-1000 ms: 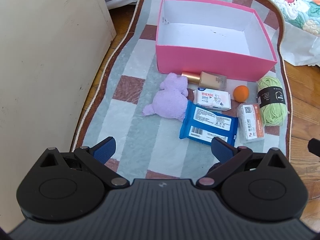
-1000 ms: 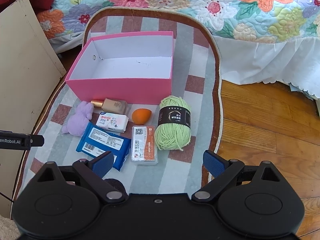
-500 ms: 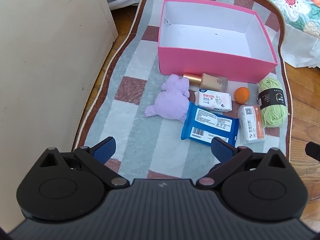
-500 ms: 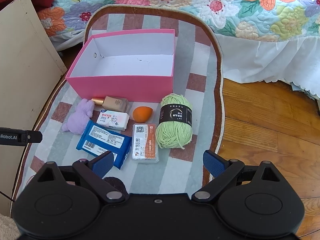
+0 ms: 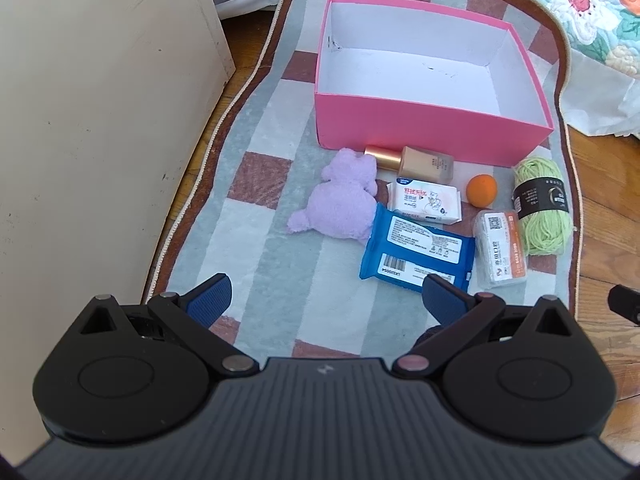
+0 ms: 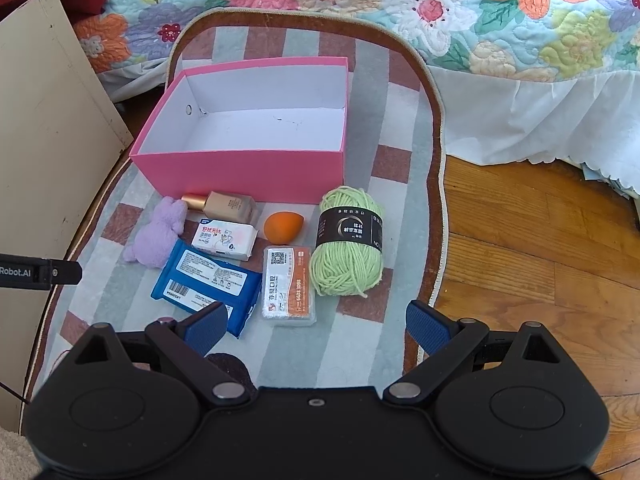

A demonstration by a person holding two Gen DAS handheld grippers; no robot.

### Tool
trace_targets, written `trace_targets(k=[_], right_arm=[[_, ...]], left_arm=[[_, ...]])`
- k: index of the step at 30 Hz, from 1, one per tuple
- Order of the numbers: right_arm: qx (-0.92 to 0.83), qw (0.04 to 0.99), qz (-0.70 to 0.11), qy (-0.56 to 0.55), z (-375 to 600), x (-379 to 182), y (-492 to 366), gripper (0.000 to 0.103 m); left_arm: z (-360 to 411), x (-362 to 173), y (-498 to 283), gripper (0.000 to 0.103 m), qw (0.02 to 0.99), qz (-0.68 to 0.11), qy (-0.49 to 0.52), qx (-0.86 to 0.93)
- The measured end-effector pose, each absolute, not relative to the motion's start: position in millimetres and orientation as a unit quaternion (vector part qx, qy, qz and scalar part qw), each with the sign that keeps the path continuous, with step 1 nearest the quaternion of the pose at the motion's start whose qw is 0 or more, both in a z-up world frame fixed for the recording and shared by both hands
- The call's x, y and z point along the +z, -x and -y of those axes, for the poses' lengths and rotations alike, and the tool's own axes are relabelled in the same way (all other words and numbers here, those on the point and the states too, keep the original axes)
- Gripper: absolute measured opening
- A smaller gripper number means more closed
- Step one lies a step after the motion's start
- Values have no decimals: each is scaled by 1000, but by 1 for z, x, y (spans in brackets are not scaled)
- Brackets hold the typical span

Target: Organize objects

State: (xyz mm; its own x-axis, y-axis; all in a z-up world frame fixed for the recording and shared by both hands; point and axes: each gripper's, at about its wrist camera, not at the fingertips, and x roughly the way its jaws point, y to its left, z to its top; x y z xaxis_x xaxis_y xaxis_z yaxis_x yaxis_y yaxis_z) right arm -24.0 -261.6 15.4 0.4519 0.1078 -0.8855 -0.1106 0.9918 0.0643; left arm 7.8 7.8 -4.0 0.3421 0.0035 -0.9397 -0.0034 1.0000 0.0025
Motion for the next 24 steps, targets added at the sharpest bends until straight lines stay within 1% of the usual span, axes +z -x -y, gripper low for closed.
trace_targets(k=[9, 12, 15, 19, 22, 24], right_arm=[[74, 848, -525, 3, 260, 12, 24, 98], [85, 847, -524, 0, 261, 12, 25, 98], [95, 856, -508, 0, 266, 15, 24, 98], [142, 876, -460, -12, 276, 25, 25, 98], [182, 887, -423, -18, 285, 28, 25, 98], [198, 888, -414, -23, 293, 22, 18, 98]], left_arm=[[-4, -5, -8, 103, 815, -579, 3, 0], [3, 7, -10, 103, 822, -569, 21, 0], [26, 24, -12, 103, 833, -553, -4, -23], [55, 35, -25, 103, 840, -540, 14, -61], [79, 29, -39, 103, 844, -530, 28, -79], [94, 15, -49, 103, 840, -534, 36, -91]])
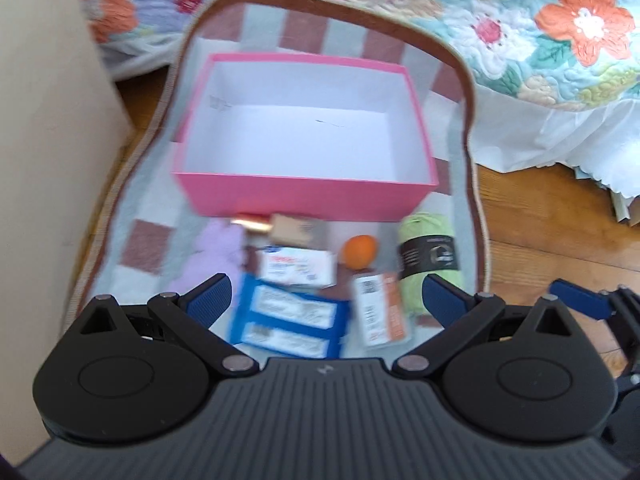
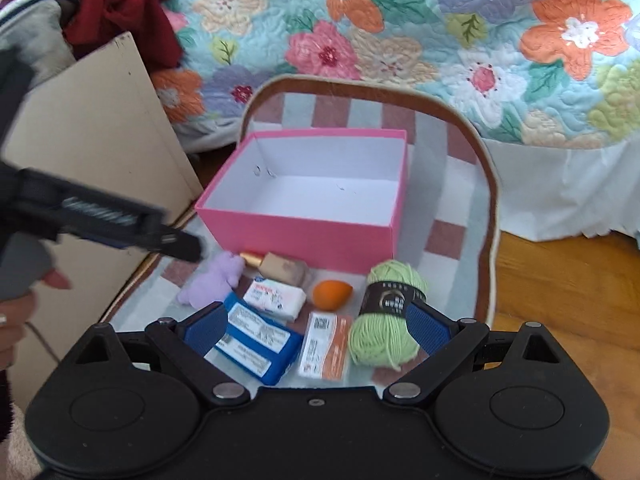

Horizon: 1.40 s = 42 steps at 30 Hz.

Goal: Organize objects
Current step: 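Reach the left gripper to the green yarn skein and close on it, then carry the yarn into the pink box and open the left gripper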

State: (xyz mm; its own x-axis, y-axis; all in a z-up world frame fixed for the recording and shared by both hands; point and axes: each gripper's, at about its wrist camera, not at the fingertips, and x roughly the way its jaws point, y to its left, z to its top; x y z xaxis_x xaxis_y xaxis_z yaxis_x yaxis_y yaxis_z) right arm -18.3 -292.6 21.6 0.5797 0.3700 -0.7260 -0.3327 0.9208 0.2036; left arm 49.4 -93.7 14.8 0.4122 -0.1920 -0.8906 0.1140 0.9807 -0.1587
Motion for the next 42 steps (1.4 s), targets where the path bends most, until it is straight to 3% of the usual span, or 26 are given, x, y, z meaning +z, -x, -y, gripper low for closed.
trace_targets(k=[10, 17, 22, 23, 24, 25, 29, 42], right_arm=[[184, 882, -432, -24, 319, -85, -37, 97], [185, 867, -460, -55, 328, -129, -54, 97], [195, 856, -473, -72, 331, -149, -59, 97], [200, 854, -475, -71, 331, -152, -60, 90], [203, 851, -480, -71, 330, -155, -63, 79], [208, 847, -484, -76, 329, -157, -64, 77], [199, 853, -478, -65, 324, -143, -58, 66], [238, 885, -400, 0, 289, -15, -60, 68]], left_arm=[[166, -76, -106, 100, 833, -540, 41, -115], [188, -116, -116, 98, 806, -563, 62, -171], [193, -139, -119, 77, 788, -580, 96, -184], [192, -145, -119, 75, 782, -584, 110, -187], [191, -148, -119, 64, 777, -585, 128, -196], [190, -149, -118, 61, 774, -582, 142, -203], [188, -132, -111, 59, 776, -574, 144, -216], [135, 15, -139, 61, 810, -512, 122, -259]])
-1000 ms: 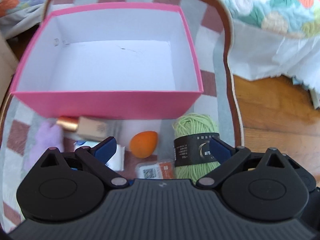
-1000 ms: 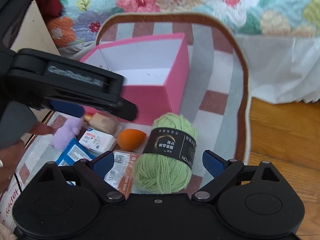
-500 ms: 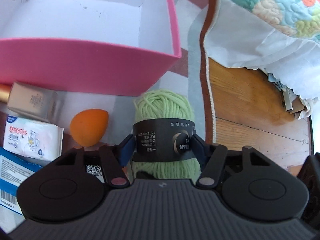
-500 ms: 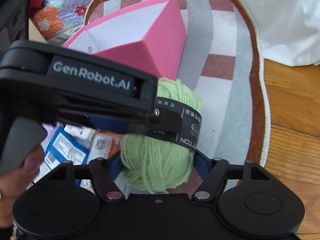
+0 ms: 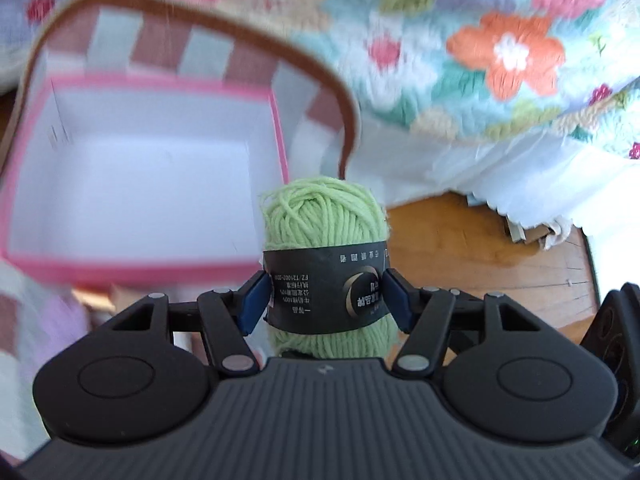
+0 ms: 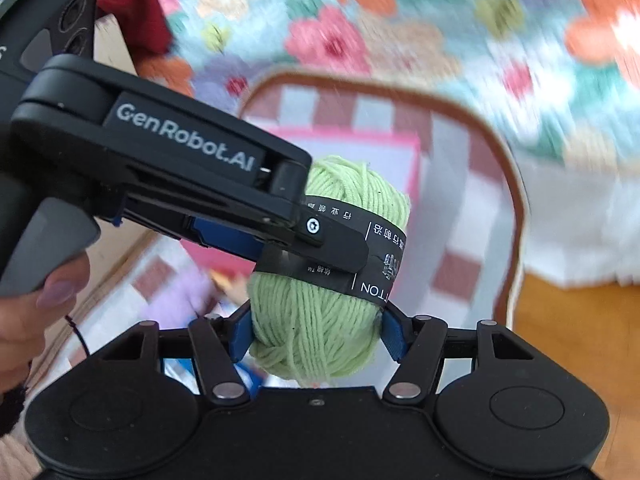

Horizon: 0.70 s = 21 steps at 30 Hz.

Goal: Organize objects
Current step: 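Carry the yarn into the pink box and open the left gripper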

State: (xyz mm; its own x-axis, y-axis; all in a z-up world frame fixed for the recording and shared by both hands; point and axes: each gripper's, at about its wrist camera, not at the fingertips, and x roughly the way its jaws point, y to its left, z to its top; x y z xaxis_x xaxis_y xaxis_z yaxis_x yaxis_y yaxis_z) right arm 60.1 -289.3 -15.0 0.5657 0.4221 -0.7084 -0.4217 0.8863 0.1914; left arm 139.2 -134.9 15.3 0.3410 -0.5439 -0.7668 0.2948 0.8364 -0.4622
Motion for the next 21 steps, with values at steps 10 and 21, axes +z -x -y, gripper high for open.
trace_targets(k=[10, 21], right_arm=[[265, 887, -379, -12, 256, -11, -158, 68], [185, 875, -446, 30, 226, -89, -224, 67]], left_arm=[[97, -11, -232, 61, 827, -498, 121, -230], [97, -130, -294, 62, 775, -550, 231, -208]])
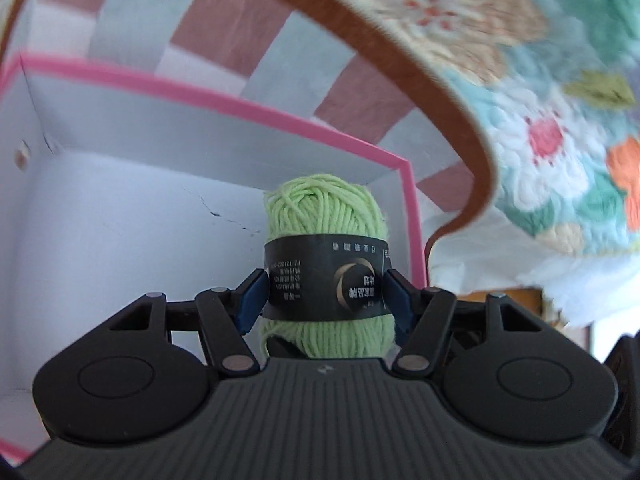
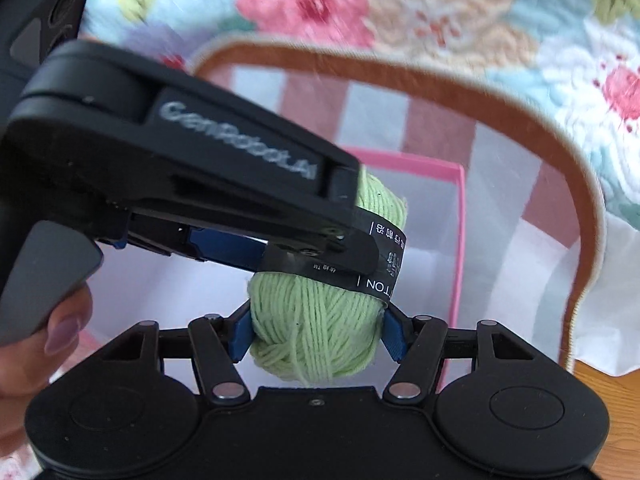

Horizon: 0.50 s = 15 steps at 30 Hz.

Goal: Organize objects
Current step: 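Carry the yarn into the pink box and open the left gripper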

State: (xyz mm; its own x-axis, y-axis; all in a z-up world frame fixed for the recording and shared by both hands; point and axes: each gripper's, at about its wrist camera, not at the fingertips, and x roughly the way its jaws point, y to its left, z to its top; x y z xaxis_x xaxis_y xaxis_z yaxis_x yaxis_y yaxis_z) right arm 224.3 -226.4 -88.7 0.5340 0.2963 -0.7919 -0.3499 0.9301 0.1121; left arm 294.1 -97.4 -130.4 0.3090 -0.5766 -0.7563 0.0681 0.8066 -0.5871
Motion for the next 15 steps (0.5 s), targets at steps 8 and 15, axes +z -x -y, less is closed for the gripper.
trace_targets(k=[8, 15], right_arm=[[164, 879, -431, 117, 211, -101, -230, 66], [168, 868, -427, 189, 195, -115, -229, 72]], left_arm=[[85, -147, -296, 65, 750, -564, 300, -172], [98, -169, -307, 42, 724, -614, 272, -160]])
